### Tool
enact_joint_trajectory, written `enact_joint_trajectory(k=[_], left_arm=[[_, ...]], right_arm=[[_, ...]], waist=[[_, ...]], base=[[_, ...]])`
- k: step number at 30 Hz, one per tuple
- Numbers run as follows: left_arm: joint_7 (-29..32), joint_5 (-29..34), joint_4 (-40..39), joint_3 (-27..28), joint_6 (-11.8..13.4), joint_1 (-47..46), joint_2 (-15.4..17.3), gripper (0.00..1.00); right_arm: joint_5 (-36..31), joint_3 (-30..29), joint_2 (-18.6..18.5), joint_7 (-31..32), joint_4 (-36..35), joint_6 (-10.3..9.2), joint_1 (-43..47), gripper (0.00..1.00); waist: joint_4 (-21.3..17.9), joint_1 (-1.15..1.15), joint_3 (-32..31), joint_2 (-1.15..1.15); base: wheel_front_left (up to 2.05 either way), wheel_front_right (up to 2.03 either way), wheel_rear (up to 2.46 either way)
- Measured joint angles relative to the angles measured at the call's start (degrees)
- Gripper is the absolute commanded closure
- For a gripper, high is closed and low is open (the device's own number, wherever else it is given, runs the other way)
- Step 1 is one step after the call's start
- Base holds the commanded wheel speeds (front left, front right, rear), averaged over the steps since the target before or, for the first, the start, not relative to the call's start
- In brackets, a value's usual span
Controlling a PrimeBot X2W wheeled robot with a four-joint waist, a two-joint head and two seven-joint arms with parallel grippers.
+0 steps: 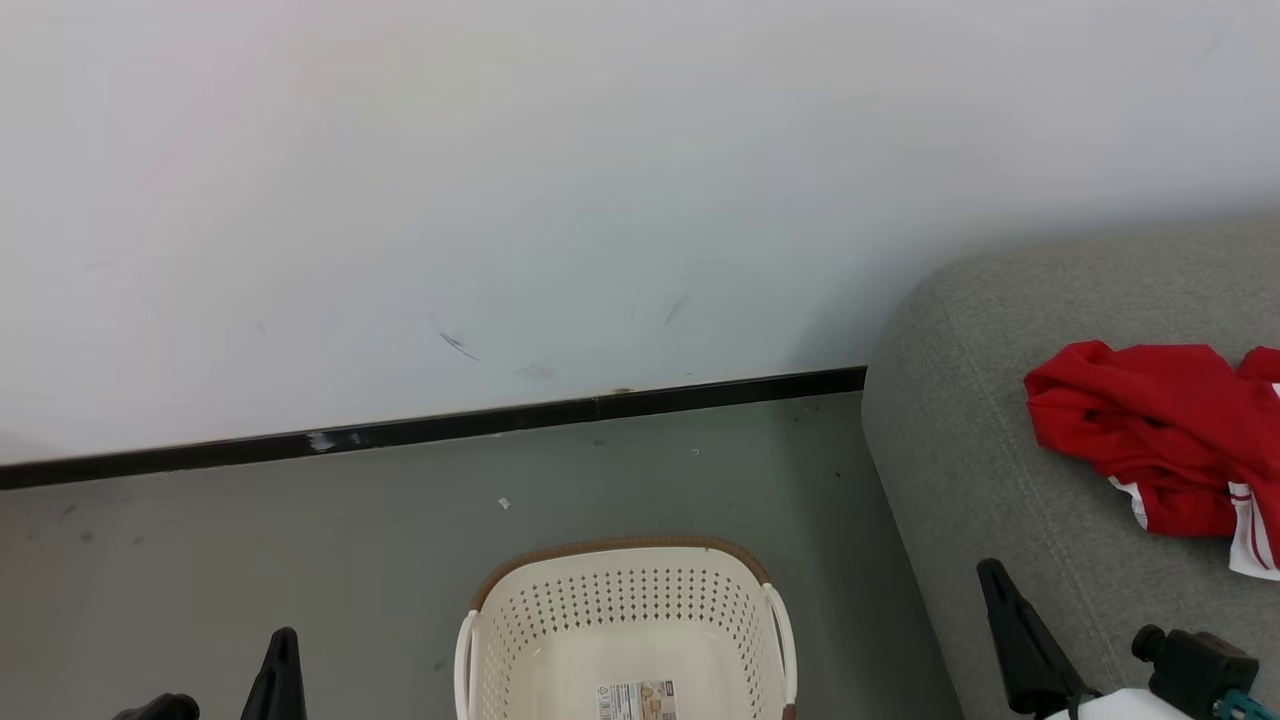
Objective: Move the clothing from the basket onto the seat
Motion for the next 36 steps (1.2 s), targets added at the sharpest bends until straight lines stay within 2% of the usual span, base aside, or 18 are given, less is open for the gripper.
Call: enact_joint_trajectory(k=[15,21,28,36], left_arm=[[2.57,-8.22,0.82,1.78,-2.66,-0.61,-0.71,1.0],[3.6,-11.74,1.16,2.6,-3.67,-1.31,-1.47,1.0],[5.0,-15.83,1.55,3.38,-4.86,-1.49,-1.62,1.0],[6.11,-20.67,2.41,4.52,-6.35,-2.53,-1.87,1.0]], right_arm=[[11.51,-0.46,-0.92,2.47,1.53,0.0,-0.27,1.0],[16.4,-0.6,-1.7,3.45,2.4,0.0,-1.53,1.0],[22.2,-0.74,-2.01,4.55,3.33,0.0,-2.46,1.0],[28.75,-0.99,-2.49,5.71,4.72,0.0,-2.75,1.0]], waist=[[0.42,0.6,-0.24,0.0],[0.57,0.72,-0.35,0.0],[0.75,0.71,-0.33,0.0],[0.94,0.41,-0.05,0.0]], base=[[0.0,0.0,0.0],[0.0,0.0,0.0],[0.0,0.0,0.0],[0.0,0.0,0.0]])
